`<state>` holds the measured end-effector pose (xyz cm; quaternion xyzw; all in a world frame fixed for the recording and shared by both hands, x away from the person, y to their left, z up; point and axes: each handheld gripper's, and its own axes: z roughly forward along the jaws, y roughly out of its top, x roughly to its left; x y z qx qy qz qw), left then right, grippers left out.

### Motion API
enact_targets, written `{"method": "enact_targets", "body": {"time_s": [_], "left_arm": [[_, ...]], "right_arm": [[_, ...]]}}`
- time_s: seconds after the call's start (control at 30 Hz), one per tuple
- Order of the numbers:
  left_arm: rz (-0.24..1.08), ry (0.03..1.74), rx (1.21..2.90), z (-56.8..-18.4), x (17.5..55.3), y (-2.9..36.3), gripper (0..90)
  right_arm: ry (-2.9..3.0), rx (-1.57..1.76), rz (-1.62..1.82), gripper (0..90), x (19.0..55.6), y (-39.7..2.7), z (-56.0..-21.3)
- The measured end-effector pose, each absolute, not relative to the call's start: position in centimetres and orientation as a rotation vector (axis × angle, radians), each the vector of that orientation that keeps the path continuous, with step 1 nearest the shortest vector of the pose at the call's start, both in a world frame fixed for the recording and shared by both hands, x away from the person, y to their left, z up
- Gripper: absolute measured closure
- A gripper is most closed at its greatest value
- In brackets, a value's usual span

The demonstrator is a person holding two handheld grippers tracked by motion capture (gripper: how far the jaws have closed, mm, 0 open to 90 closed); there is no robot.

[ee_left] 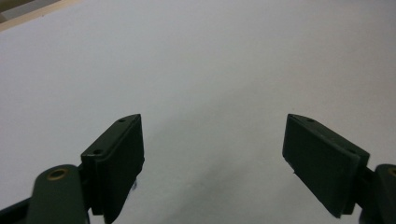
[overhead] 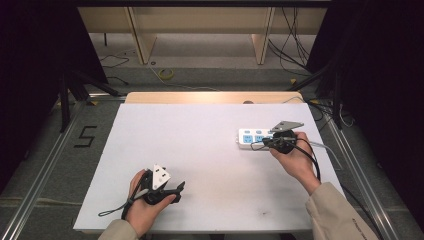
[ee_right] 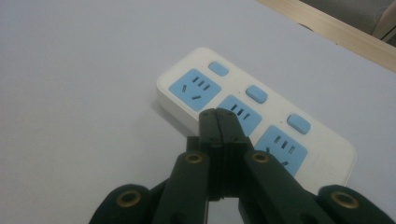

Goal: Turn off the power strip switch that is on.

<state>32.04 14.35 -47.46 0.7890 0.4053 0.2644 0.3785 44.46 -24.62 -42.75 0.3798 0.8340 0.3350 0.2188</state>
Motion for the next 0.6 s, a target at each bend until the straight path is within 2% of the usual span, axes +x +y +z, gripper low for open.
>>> {"method": "enact_targets", "body": {"time_s": [0.6], "left_arm": [[0.677,1.035,2.018,-47.46,32.05,14.33,20.7]], "right_arm": [[2.316,1.078,0.905,90.0,45.5,-24.47,-43.16]]}}
